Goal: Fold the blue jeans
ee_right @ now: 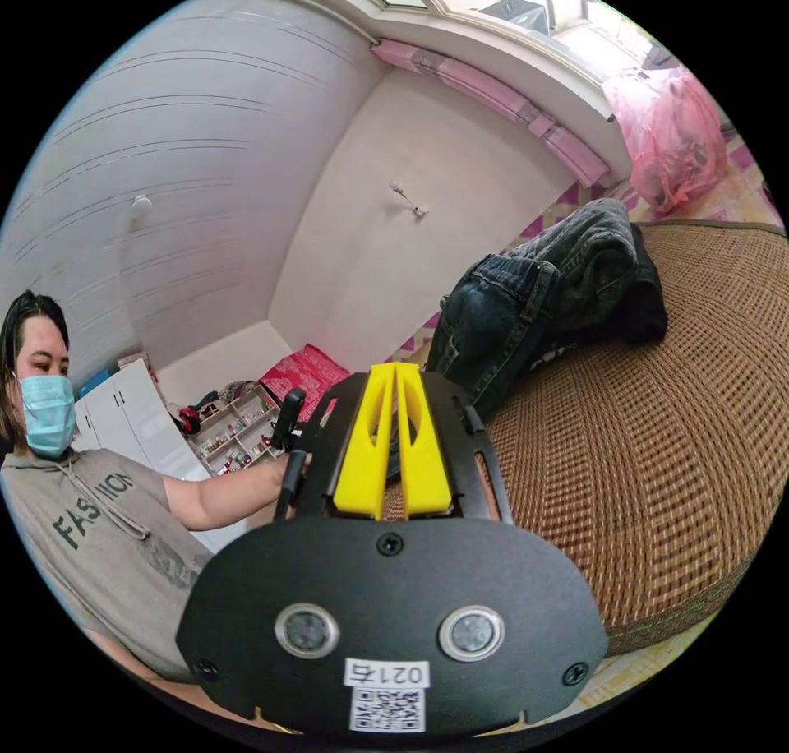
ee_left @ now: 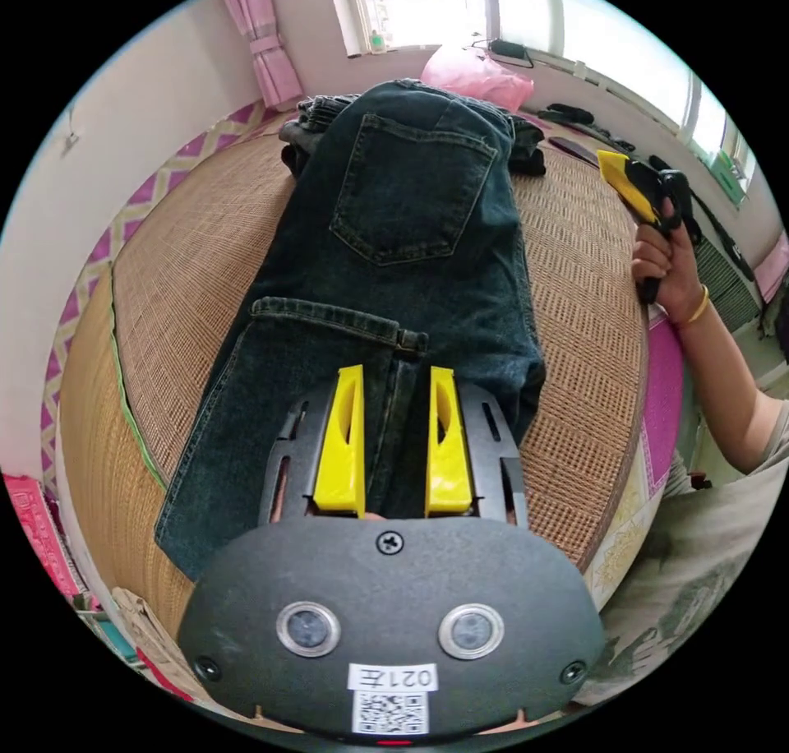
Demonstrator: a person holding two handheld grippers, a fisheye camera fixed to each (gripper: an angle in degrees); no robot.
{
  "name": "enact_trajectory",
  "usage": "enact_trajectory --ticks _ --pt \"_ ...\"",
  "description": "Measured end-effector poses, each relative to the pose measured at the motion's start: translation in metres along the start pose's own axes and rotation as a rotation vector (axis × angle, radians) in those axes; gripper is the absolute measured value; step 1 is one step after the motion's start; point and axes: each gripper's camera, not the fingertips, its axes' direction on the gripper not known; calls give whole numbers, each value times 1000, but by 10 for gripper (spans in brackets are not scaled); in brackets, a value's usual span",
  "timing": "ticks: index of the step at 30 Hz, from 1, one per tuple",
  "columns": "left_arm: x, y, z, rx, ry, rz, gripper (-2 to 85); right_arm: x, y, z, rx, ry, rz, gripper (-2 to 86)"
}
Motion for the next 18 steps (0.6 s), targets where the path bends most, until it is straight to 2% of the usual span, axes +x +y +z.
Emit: enact_trajectory --ticks 2,6,9,14,18 --pt "-18 9 7 24 57 -73 62 -4 6 1 1 -2 2 -6" --pt "-92 50 28 134 396 -355 12 -10 16 2 9 -3 4 -6" --pt "-123 85 40 227 543 -435 -3 -15 24 3 14 -3 4 -6" --pt "-150 148 45 385 618 -524 -9 -21 36 5 24 -4 4 -6" --pt "-174 240 28 547 645 -637 -10 -24 44 6 31 -4 7 -6"
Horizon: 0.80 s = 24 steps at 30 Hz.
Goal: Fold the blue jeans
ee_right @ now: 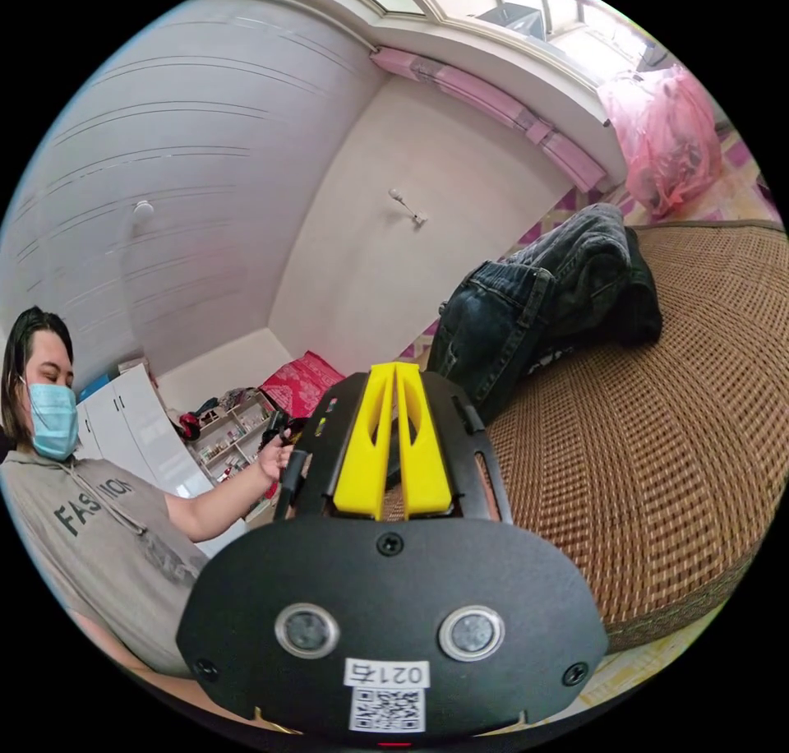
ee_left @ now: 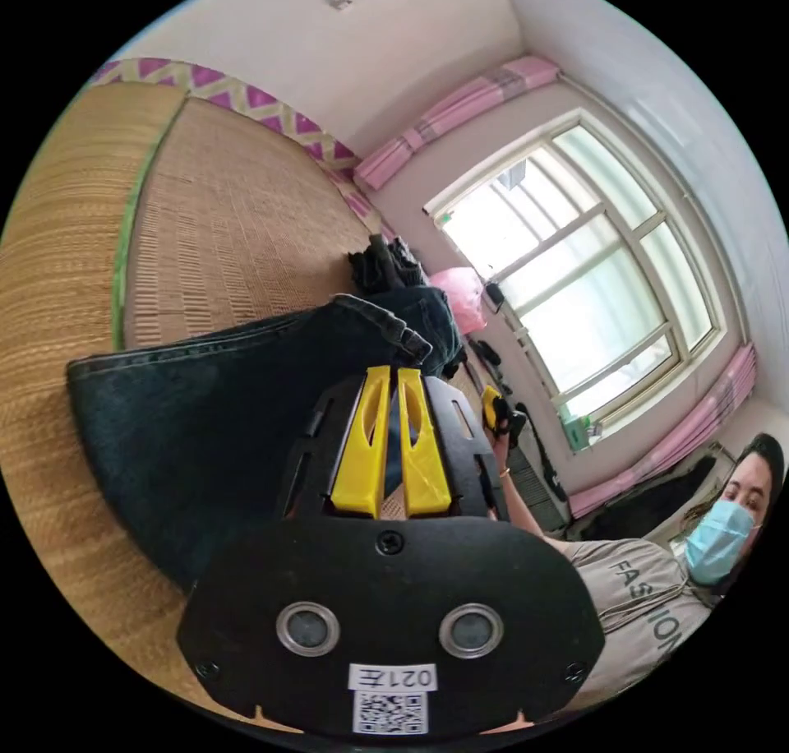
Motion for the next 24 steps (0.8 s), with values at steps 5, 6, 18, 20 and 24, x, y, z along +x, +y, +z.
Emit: enact_trajectory --ticks 5,6,18,20,24 --pt "-28 99 -168 272 -20 12 -10 -2 10 3 6 0 4 -6" --pt "-42 131 -214 357 -48 -6 -10 -3 11 3 5 -2 4 -6" --pt "-277 402 -312 527 -276 -459 -10 7 21 21 -50 50 68 13" --pt "-290 418 -301 537 -253 -462 -10 8 13 34 -123 106 98 54" --pt "-316 451 -277 509 -250 -486 -10 1 1 48 -113 223 116 90"
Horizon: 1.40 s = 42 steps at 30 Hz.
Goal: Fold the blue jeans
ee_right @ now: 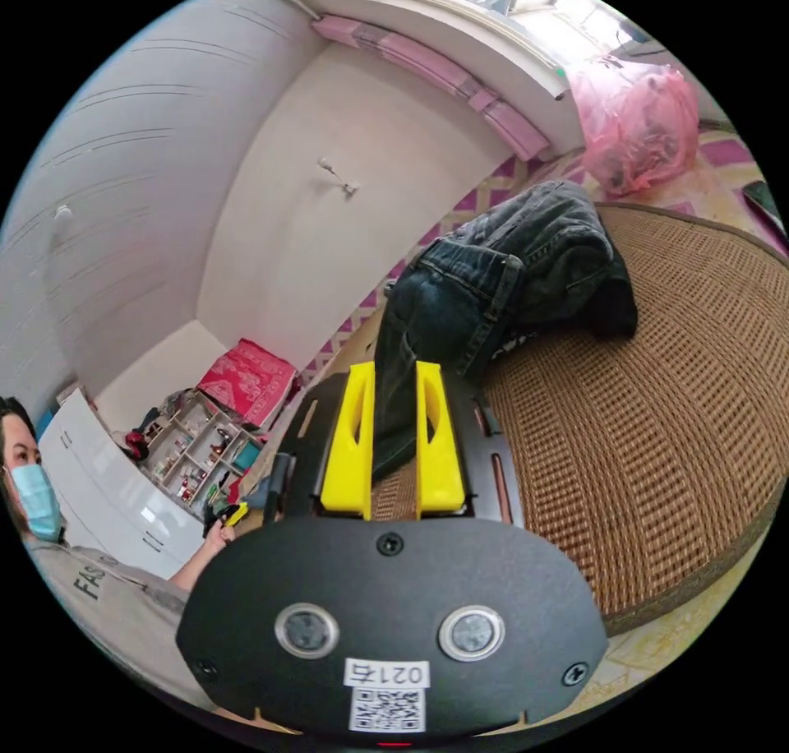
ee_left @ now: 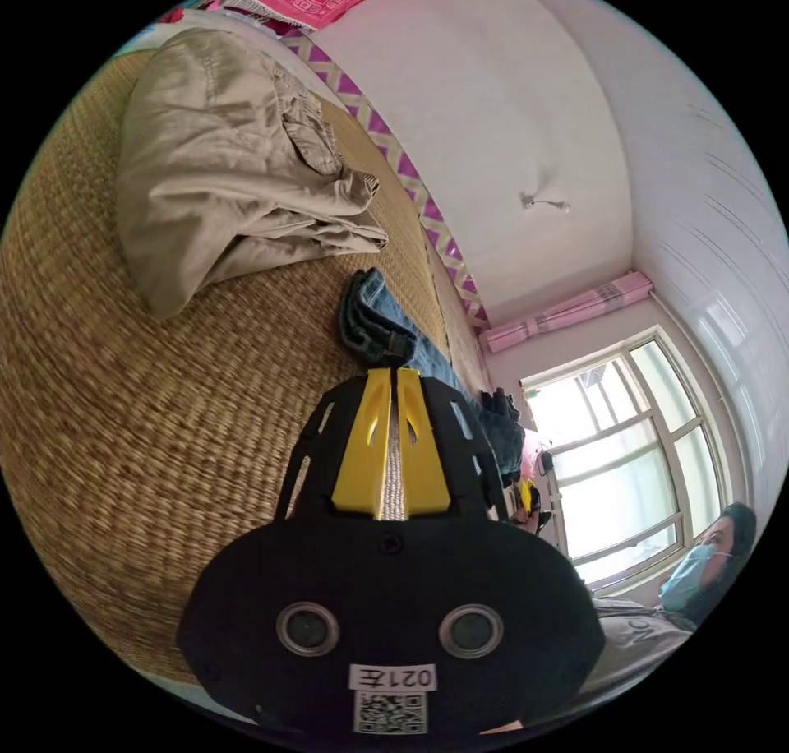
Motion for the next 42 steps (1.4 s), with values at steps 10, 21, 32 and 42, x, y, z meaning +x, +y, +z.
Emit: enact_trajectory --ticks 10,21,32,42 --pt "-73 62 44 -11 30 -91 -10 97 -8 74 -72 26 495 86" --pt "-100 129 24 63 -28 -37 -10 66 61 6 -76 -81 473 14" --pt "-137 198 47 37 -29 -102 -10 134 37 26 -189 -46 600 6" --pt "-148 217 98 -26 -15 -112 -10 159 -35 72 -227 54 586 1"
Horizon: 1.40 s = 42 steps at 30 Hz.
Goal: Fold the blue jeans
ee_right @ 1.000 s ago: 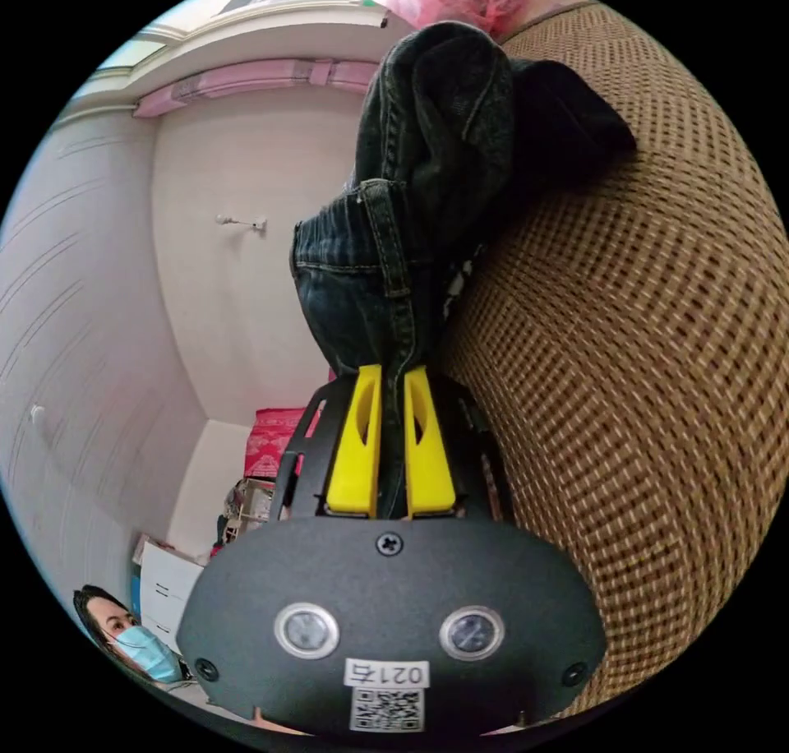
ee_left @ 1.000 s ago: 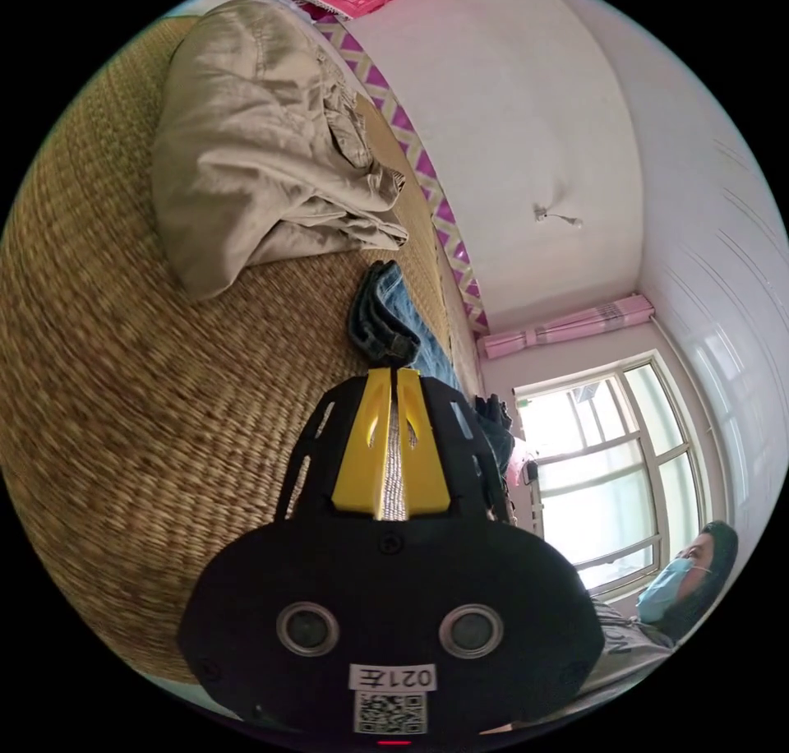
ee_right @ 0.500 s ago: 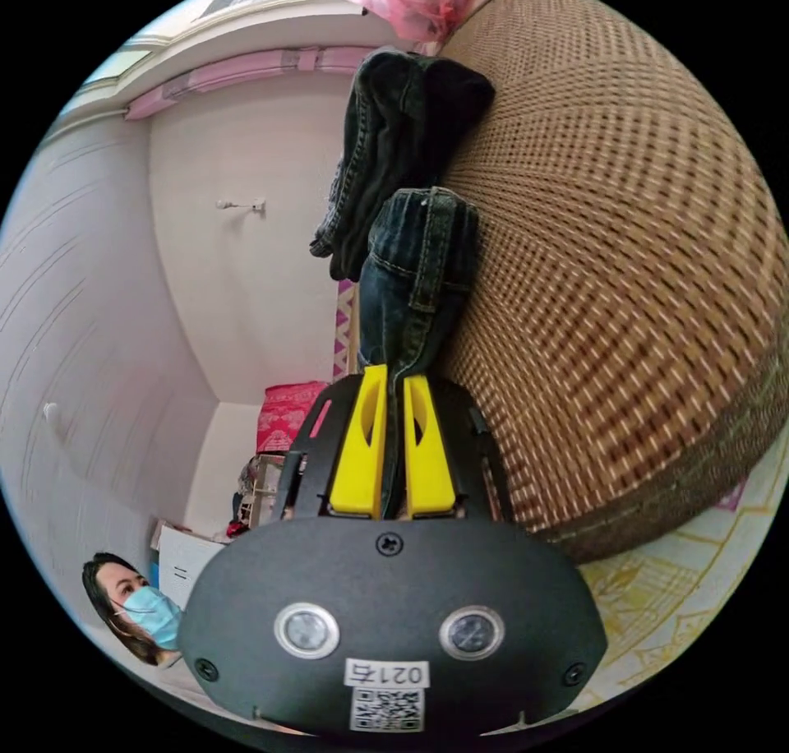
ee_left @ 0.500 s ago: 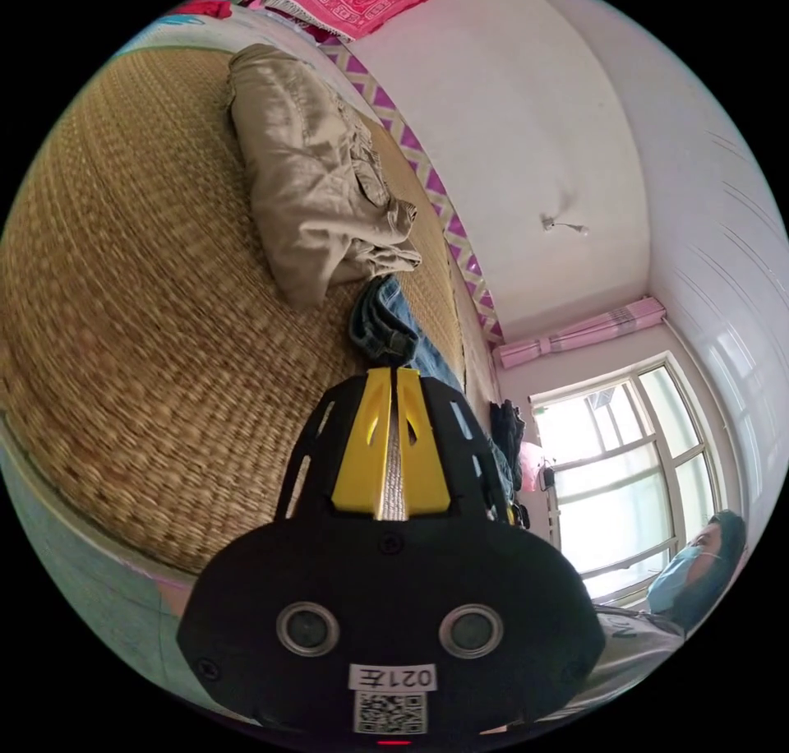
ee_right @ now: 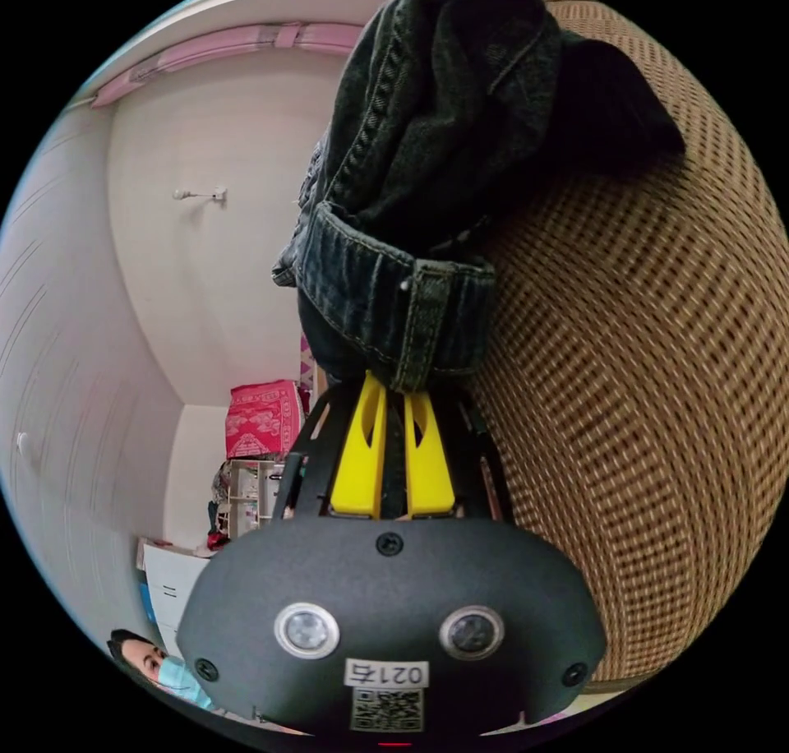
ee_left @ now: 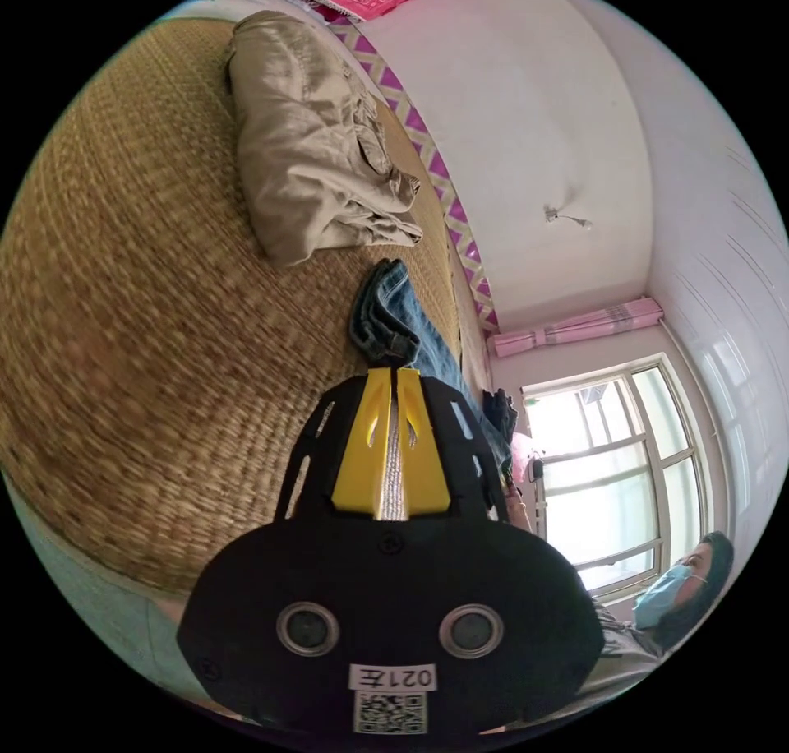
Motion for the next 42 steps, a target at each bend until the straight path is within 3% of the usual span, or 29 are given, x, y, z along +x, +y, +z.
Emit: enact_trajectory --ticks 10,18,28,33,42 --pt "14 -9 42 -31 -12 3 -10 -17 -52 13 102 50 18 -1" --pt "21 0 21 -15 7 39 -10 -14 -38 -13 119 -19 -60 6" --pt "10 15 -22 -63 -38 31 -10 -46 15 -60 98 255 -279 8" --pt "6 18 -52 -33 5 15 -10 -55 10 -69 96 226 -252 10" --pt "20 -8 -71 -3 27 11 -9 -55 2 -99 -42 -12 -122 59"
